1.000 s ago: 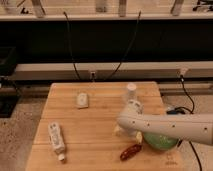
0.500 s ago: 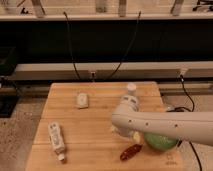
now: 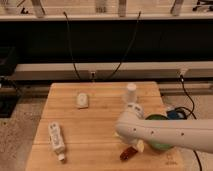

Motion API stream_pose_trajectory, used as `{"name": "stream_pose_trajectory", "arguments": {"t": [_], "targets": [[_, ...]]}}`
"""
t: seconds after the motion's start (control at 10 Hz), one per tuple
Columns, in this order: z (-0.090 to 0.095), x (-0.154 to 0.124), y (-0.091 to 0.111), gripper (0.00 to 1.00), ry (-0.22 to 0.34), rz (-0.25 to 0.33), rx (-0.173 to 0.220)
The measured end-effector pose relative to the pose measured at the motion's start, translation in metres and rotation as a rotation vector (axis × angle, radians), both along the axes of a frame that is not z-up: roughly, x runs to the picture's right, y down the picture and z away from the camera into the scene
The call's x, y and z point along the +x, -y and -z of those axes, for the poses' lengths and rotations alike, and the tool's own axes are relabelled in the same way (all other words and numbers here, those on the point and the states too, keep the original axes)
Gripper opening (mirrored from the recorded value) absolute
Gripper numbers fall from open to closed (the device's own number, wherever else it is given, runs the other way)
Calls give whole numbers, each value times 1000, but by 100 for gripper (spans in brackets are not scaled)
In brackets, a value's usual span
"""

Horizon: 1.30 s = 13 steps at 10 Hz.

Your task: Place the pepper on the white sponge

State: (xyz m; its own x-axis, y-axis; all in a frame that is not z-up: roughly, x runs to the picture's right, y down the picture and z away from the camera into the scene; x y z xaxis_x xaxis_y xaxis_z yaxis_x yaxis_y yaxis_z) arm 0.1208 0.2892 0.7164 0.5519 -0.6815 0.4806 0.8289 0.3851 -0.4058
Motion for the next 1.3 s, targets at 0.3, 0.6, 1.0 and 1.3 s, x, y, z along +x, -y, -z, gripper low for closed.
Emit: {"name": "stream_pose_trajectory", "arguments": {"t": [0.3,0.6,1.0,1.3], "targets": [[-3,4,-18,80,-23,-29,-22],[-12,10,-31,80,-36,-53,-40],[-26,23,-34,60,-41,-75,-37],[-32,30,-35,29,-38,-89,-33]]}}
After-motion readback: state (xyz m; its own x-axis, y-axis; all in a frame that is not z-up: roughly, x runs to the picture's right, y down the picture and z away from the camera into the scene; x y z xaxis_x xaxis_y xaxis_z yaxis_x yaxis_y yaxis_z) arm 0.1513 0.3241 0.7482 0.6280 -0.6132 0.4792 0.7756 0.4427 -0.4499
